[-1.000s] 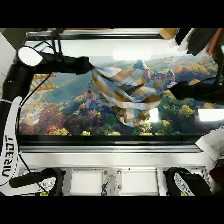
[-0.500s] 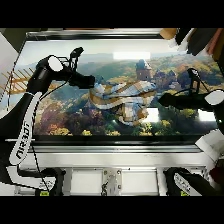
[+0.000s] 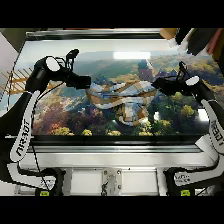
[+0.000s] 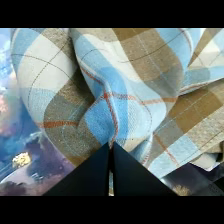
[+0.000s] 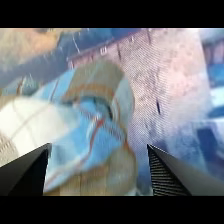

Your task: Fold the clothes and pants, and hang the long-sleeved shirts on hangers.

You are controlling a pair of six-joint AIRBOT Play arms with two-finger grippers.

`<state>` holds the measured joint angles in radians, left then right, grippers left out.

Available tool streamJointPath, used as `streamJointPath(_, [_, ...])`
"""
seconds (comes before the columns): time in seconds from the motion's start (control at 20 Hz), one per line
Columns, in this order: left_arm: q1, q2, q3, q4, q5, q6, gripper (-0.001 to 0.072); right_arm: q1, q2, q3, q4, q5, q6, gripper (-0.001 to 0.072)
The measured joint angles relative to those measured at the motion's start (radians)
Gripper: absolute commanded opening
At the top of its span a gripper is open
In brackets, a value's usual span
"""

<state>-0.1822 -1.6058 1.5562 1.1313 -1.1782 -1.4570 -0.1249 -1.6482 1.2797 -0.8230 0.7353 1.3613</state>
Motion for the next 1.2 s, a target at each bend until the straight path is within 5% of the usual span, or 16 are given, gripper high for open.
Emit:
streamJointPath(0.15, [0.001, 0.000, 0.000, -0.001, 0.001, 0.000, 0.0011, 0.005, -0.076, 0.064, 0.033, -0.006, -0.006, 0.0016])
streamJointPath(0.4, [0.034, -0.002, 0.080, -0.003, 0.044, 0.000, 0.0011, -0.014, -0.029, 0.148, 0.008, 0.002, -0.061, 0.0014])
streamJointPath(0.75, [0.073, 0.037, 0.473, -0.089, 0.238, -0.012, 0.0011, -0.053, 0.256, 0.514, -0.103, 0.025, -0.100, 0.0014])
streamJointPath(1.05, [0.072, 0.153, 0.181, -0.064, 0.368, -0.011, 0.0011, 0.065, 0.479, 0.582, -0.175, 0.175, -0.158, 0.0014])
streamJointPath(1.1, [0.072, 0.156, 0.117, -0.061, 0.365, -0.012, 0.0100, 0.114, 0.493, 0.565, -0.186, 0.217, -0.161, 0.0014])
streamJointPath(1.15, [0.072, 0.155, 0.054, -0.058, 0.355, -0.020, 0.0439, 0.177, 0.502, 0.533, -0.193, 0.259, -0.162, 0.0015])
streamJointPath(1.2, [0.072, 0.152, -0.007, -0.058, 0.341, -0.031, 0.0576, 0.243, 0.506, 0.491, -0.197, 0.288, -0.163, 0.0016])
